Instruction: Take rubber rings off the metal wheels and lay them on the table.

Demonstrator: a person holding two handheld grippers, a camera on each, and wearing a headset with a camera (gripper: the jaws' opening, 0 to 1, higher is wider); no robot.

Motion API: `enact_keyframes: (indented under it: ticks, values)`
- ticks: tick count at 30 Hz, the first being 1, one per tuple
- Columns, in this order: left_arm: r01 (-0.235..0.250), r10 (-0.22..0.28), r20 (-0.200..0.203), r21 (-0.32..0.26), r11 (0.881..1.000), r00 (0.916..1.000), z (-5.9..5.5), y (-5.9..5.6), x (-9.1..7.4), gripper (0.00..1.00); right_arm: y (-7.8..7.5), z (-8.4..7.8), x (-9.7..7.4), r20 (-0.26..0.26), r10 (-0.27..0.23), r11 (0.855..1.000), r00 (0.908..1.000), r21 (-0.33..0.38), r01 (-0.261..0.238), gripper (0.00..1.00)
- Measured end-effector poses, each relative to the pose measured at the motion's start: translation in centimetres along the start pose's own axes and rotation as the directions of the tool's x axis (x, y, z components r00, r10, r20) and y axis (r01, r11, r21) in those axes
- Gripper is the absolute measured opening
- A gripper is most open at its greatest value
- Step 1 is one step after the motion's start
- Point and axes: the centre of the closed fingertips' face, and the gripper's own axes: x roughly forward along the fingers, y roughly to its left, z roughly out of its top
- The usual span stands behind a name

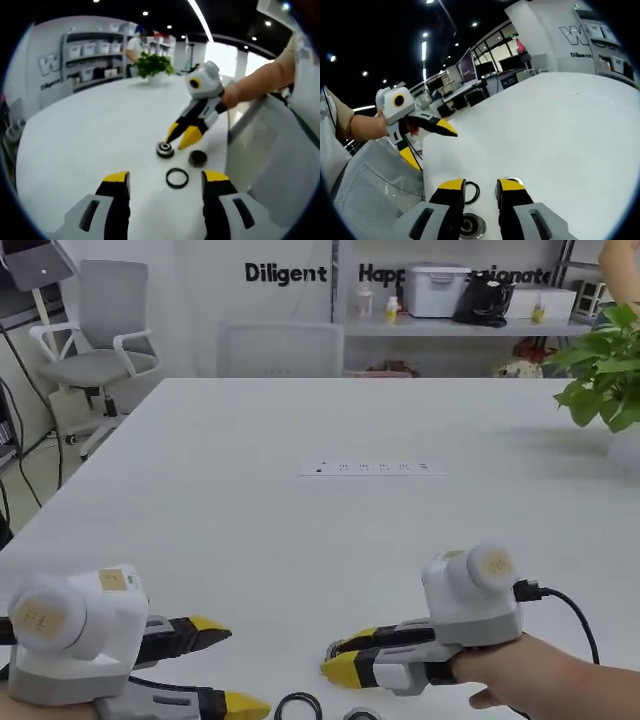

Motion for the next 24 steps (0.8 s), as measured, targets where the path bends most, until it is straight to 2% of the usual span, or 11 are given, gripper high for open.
enact_keyframes:
  ticks: [12, 19, 24]
  values:
    - [0.013, -0.013, 0.007, -0.002, 1.000, 0.9999, 1.2, 0.6, 1.4, 0.58, -1.8, 0.1, -1.5, 0.007, -0.049, 0.998, 0.9988, -0.025, 0.049, 0.25]
    - [0.028, -0.028, -0.004, 0.009, 1.000, 0.9996, 1.6, 0.8, 2.2, 0.56, -3.0, -0.7, -2.1, -0.010, -0.078, 0.996, 0.9969, -0.046, 0.077, 0.25]
    - [0.029, -0.029, -0.013, 0.004, 1.000, 0.9995, 1.4, 1.2, 2.8, 0.55, -3.4, -1.6, -2.2, -0.044, -0.085, 0.994, 0.9954, -0.077, 0.082, 0.25]
